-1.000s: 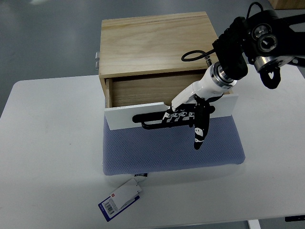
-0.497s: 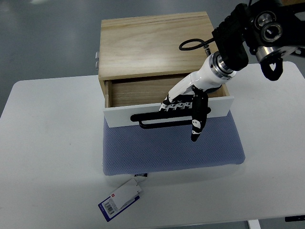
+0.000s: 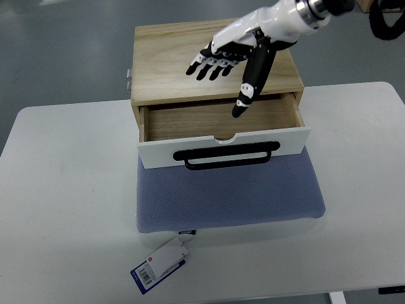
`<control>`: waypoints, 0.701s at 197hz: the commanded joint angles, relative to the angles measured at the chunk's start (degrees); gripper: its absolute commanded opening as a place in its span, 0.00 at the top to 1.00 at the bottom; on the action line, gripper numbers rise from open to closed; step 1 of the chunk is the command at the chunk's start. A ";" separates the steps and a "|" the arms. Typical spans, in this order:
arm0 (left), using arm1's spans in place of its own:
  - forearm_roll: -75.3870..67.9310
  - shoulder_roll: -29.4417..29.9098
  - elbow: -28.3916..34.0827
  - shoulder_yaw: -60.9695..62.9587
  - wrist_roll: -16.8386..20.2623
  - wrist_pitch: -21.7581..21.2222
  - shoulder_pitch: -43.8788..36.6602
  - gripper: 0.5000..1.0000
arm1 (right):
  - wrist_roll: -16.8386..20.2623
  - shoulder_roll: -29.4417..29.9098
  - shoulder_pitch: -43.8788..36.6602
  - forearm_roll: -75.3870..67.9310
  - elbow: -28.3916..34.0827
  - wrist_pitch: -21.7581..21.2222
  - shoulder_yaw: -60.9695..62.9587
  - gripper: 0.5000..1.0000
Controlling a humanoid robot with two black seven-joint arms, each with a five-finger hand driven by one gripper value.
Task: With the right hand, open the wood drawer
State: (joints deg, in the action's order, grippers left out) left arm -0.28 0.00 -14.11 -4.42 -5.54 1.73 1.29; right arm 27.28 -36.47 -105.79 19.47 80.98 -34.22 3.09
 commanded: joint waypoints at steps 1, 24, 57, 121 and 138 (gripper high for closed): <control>-0.07 0.00 -0.04 0.11 0.00 0.03 0.03 0.00 | -2.58 -0.71 2.51 -1.27 -6.97 0.38 5.34 0.11; -0.07 0.00 -0.04 0.11 0.00 -0.06 0.03 0.00 | -4.52 -0.98 9.20 -1.36 -14.54 2.58 14.49 0.11; -0.16 0.00 -0.12 0.11 0.00 -0.06 -0.06 0.00 | -8.65 2.89 23.43 -1.28 -23.77 6.36 35.23 0.11; -0.16 0.00 -0.30 0.11 0.00 -0.06 0.03 0.00 | -23.40 15.02 45.14 -1.45 -38.35 14.53 66.95 0.11; -0.16 0.00 -0.30 0.11 0.00 -0.06 0.03 0.00 | -30.79 18.27 48.65 -2.42 -41.61 16.64 72.31 0.11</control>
State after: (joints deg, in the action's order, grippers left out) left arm -0.46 0.00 -14.42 -4.30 -5.53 1.68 1.32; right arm 4.85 -22.08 -61.75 18.02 43.46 -20.12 68.70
